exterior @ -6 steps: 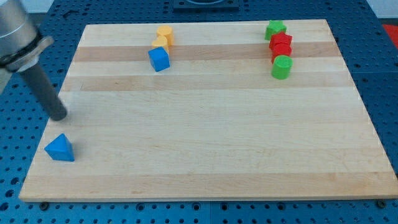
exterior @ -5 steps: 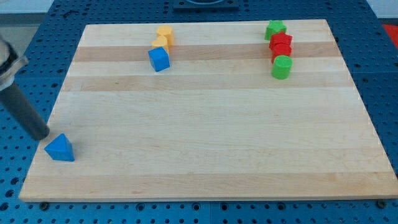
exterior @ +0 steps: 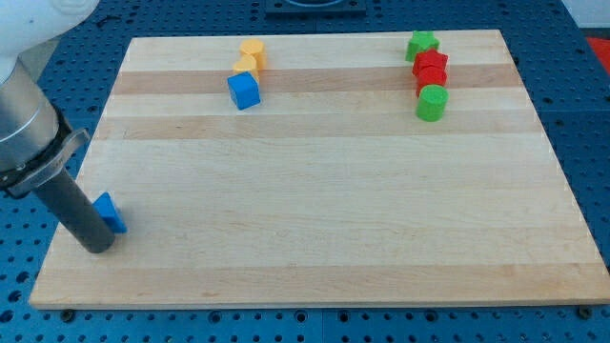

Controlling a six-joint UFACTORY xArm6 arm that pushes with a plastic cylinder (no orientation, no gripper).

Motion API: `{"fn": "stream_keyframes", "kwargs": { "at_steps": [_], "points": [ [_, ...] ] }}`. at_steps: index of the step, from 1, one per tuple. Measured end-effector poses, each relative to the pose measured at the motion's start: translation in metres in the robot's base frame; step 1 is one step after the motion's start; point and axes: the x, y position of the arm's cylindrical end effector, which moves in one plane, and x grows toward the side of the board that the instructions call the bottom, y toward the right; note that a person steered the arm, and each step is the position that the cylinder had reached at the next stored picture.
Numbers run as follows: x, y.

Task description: Move the blue triangle closer to the blue cube

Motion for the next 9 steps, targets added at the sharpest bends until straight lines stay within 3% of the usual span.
{"fn": "stream_keyframes", "kwargs": {
  "at_steps": [2, 5, 9],
  "points": [
    [-0.012, -0.033],
    [-0.043, 0.026],
    [-0.079, 0.004]
  ]
}}
